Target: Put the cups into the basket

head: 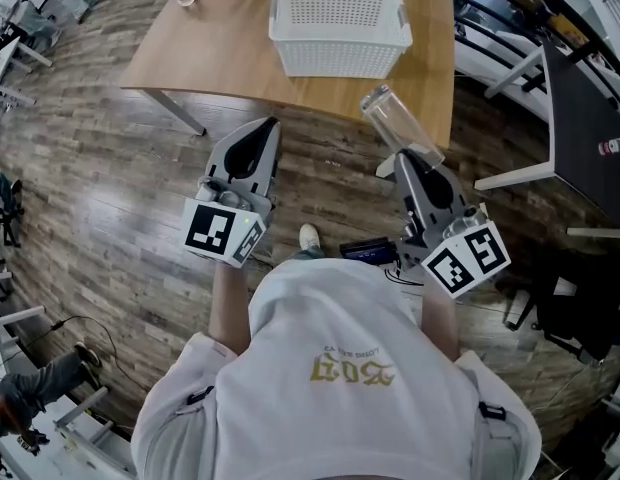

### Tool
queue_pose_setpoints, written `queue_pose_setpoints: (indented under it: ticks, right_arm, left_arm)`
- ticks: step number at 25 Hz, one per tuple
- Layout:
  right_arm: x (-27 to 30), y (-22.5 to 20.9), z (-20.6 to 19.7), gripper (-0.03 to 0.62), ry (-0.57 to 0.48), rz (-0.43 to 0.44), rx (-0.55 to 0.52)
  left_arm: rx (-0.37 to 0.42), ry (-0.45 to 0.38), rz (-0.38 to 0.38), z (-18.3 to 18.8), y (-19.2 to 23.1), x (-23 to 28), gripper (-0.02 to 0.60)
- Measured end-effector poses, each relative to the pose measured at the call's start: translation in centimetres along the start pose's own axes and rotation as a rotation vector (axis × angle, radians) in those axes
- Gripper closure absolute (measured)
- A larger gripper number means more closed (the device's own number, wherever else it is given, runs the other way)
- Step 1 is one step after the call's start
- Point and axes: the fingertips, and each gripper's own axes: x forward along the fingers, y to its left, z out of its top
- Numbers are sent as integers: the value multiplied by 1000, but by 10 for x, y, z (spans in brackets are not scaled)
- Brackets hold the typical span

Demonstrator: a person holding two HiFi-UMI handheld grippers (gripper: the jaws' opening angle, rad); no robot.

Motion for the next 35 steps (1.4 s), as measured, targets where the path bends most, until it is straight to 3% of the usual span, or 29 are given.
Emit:
queue_pose_setpoints:
  ticks: [10,18,35]
  right_arm:
    - [31,-9,-2,569,-8,-42,19]
    - [60,-28,7,569,-3,-29,26]
    - [140,-122,42,569,16,34,30]
  left_arm:
    - [-24,15,-50,-13,31,25,574]
    - [-37,16,-44,-19,53,55,574]
    - [-35,31,-20,-20,96,176,574]
